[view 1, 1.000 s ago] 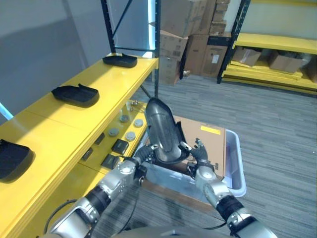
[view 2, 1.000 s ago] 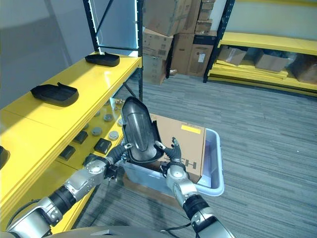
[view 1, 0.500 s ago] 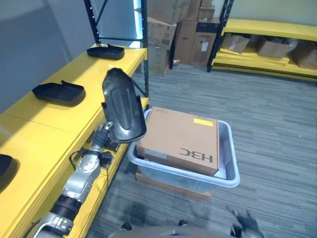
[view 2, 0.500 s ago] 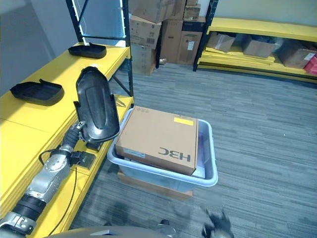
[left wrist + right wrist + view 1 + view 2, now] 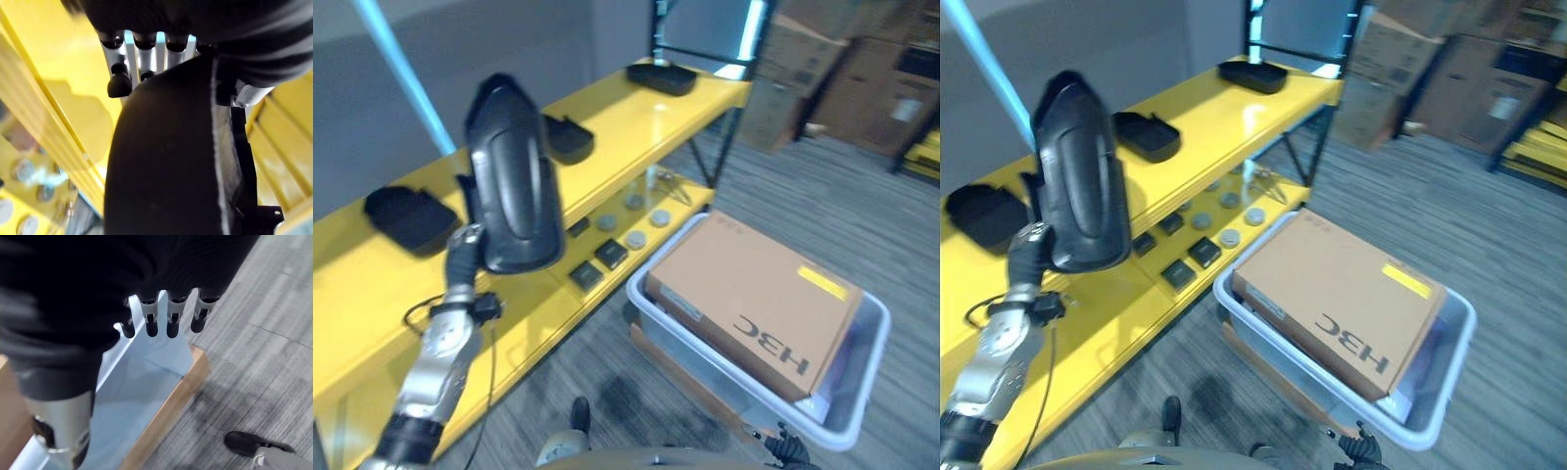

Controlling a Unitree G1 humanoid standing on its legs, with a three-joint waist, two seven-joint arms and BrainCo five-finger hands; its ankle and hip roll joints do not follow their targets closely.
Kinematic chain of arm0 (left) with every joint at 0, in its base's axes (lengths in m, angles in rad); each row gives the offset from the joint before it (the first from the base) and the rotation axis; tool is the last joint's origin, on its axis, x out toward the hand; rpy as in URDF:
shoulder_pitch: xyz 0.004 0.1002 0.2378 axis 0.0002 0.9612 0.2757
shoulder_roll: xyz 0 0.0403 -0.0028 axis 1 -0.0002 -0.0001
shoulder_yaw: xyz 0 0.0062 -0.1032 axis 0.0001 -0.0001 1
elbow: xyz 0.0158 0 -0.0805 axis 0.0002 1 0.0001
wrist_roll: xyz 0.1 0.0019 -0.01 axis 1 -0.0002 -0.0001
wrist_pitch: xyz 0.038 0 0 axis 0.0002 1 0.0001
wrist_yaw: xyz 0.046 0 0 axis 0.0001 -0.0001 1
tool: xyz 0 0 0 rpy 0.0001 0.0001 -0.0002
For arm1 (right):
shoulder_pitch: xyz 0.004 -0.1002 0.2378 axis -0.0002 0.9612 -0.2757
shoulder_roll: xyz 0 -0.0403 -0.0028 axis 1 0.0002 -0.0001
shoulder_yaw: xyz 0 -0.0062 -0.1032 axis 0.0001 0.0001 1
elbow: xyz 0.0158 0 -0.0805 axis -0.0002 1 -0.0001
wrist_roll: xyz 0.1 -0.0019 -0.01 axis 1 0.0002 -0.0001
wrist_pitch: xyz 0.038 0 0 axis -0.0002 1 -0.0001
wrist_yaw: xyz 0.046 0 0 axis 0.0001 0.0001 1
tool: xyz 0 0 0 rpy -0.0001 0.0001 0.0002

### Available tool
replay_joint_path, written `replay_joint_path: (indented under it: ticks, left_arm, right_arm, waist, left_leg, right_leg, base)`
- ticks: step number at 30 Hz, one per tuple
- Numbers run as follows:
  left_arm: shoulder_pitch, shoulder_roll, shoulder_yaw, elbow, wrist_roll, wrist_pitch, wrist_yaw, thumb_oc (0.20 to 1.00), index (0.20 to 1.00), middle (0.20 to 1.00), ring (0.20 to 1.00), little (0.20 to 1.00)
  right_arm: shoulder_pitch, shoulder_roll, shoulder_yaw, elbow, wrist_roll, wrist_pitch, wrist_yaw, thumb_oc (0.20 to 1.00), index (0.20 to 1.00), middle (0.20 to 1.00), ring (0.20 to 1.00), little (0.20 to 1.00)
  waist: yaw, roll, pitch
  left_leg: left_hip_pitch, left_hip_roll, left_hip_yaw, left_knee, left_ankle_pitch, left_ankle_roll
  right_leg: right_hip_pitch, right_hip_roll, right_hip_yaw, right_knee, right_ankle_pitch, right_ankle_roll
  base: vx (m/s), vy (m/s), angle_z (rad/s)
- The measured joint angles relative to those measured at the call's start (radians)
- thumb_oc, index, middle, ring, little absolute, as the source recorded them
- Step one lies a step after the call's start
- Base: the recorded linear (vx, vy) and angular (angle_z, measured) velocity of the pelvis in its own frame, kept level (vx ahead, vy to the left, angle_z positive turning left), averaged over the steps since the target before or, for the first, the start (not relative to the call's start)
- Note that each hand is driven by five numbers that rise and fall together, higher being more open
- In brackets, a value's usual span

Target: Move parts from the plastic box to the shelf.

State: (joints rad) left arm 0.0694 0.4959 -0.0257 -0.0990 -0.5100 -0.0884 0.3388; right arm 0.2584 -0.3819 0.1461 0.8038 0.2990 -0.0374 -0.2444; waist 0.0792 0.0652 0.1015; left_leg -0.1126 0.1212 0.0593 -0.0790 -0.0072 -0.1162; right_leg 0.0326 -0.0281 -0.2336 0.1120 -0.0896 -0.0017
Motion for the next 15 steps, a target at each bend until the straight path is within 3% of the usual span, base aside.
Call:
replay_joint_path:
  ticks: [1,2,3,5,7,8,9,11,12,14,15]
  left_arm:
    - [0.022,0.002,0.03,0.003,-0.001,0.001,0.006,0.2,0.2,0.2,0.2,0.2]
    - [0.046,0.011,0.062,0.013,-0.013,0.001,0.013,0.2,0.2,0.2,0.2,0.2]
    - [0.03,0.013,0.067,0.055,-0.022,0.001,0.014,0.2,0.2,0.2,0.2,0.2]
    - [-0.002,0.01,0.068,0.128,-0.035,-0.001,0.028,0.2,0.2,0.2,0.2,0.2]
    - [-0.022,-0.004,0.063,0.173,-0.035,0.006,0.049,0.2,0.2,0.2,0.2,0.2]
    - [-0.025,-0.009,0.062,0.185,-0.034,0.007,0.058,0.2,0.2,0.2,0.2,0.2]
    - [-0.037,-0.011,0.058,0.199,-0.032,0.012,0.067,0.2,0.2,0.2,0.2,0.2]
    - [-0.049,-0.011,0.054,0.187,-0.017,0.013,0.071,0.2,0.2,0.2,0.2,0.2]
    - [-0.052,-0.011,0.054,0.183,-0.011,0.013,0.07,0.2,0.2,0.2,0.2,0.2]
    - [-0.081,-0.023,0.06,0.196,0.003,0.014,0.058,0.2,0.2,0.2,0.2,0.2]
    - [-0.084,-0.017,0.067,0.194,0.005,0.017,0.057,0.2,0.2,0.2,0.2,0.2]
  right_arm:
    - [-0.008,-0.002,0.0,0.011,-0.017,0.008,0.005,1.0,1.0,1.0,1.0,1.0]
    - [-0.019,-0.004,0.0,0.03,-0.032,0.018,0.007,1.0,1.0,1.0,1.0,1.0]
    - [-0.02,-0.007,0.0,0.043,-0.032,0.027,0.009,1.0,1.0,1.0,1.0,1.0]
    - [-0.011,-0.013,0.006,0.064,-0.033,0.041,0.007,1.0,1.0,1.0,1.0,1.0]
    - [-0.049,-0.014,0.025,0.085,-0.05,0.042,0.018,1.0,1.0,1.0,1.0,1.0]
    - [-0.089,-0.013,0.044,0.075,-0.053,0.043,0.018,1.0,1.0,1.0,1.0,1.0]
    - [-0.108,-0.007,0.063,0.069,-0.055,0.042,0.018,1.0,1.0,1.0,1.0,1.0]
    - [-0.117,-0.018,0.078,0.033,-0.066,0.038,0.019,1.0,1.0,1.0,1.0,1.0]
    - [-0.117,-0.021,0.074,0.037,-0.07,0.034,0.019,1.0,1.0,1.0,1.0,1.0]
    - [-0.087,-0.024,0.067,0.071,-0.071,0.037,0.023,1.0,1.0,1.0,1.0,1.0]
    - [-0.073,-0.003,0.069,0.076,-0.07,0.043,0.026,1.0,1.0,1.0,1.0,1.0]
  waist:
    - [0.023,-0.024,0.009]
    - [0.042,-0.04,0.013]
    - [0.032,-0.047,0.013]
    - [0.006,-0.051,0.013]
    - [-0.012,-0.056,0.021]
    - [-0.017,-0.059,0.025]
    - [-0.044,-0.092,0.043]
    - [-0.056,-0.085,0.044]
    - [-0.055,-0.069,0.041]
    - [-0.073,-0.015,0.043]
    - [-0.072,-0.026,0.041]
  left_leg:
    - [-0.004,-0.014,0.006,0.008,0.024,0.031]
    - [-0.011,-0.021,0.054,0.019,0.038,0.039]
    - [-0.018,-0.004,0.136,0.041,0.048,0.022]
    - [-0.015,0.083,0.328,0.043,0.072,-0.016]
    - [-0.004,0.166,0.452,0.049,0.086,-0.039]
    - [0.021,0.189,0.483,0.078,0.088,-0.041]
    - [0.043,0.191,0.52,0.11,0.094,-0.047]
    - [0.086,0.189,0.518,0.13,0.098,-0.045]
    - [0.105,0.188,0.518,0.129,0.101,-0.038]
    - [0.154,0.158,0.511,0.096,0.144,0.028]
    - [0.149,0.123,0.517,0.087,0.127,0.038]
  right_leg:
    - [-0.007,-0.019,-0.019,-0.001,-0.007,-0.018]
    - [0.001,-0.043,-0.067,-0.006,0.016,-0.019]
    - [0.029,-0.055,-0.139,-0.031,0.026,-0.023]
    - [0.053,-0.055,-0.248,-0.055,0.027,-0.027]
    - [0.052,-0.055,-0.305,-0.062,0.046,-0.027]
    - [0.062,-0.072,-0.358,-0.08,0.064,-0.024]
    - [0.084,-0.097,-0.38,-0.094,0.088,-0.012]
    - [0.079,-0.127,-0.393,-0.095,0.09,0.011]
    - [0.076,-0.131,-0.394,-0.087,0.087,0.033]
    - [0.067,-0.138,-0.355,-0.014,0.068,0.086]
    - [0.051,-0.166,-0.31,0.011,0.038,0.107]
  base:
    - [-0.11,-0.037,0.9]
    - [-0.05,-0.02,1.18]
    - [-0.04,0.011,1.78]
    - [-0.04,0.047,1.82]
    - [-0.09,0.151,1.0]
    - [-0.07,0.215,0.83]
    - [-0.01,0.173,0.81]
    - [0.06,0.18,0.65]
    - [0.12,0.201,0.59]
    - [0.16,0.22,1.05]
    - [0.17,0.279,1.03]
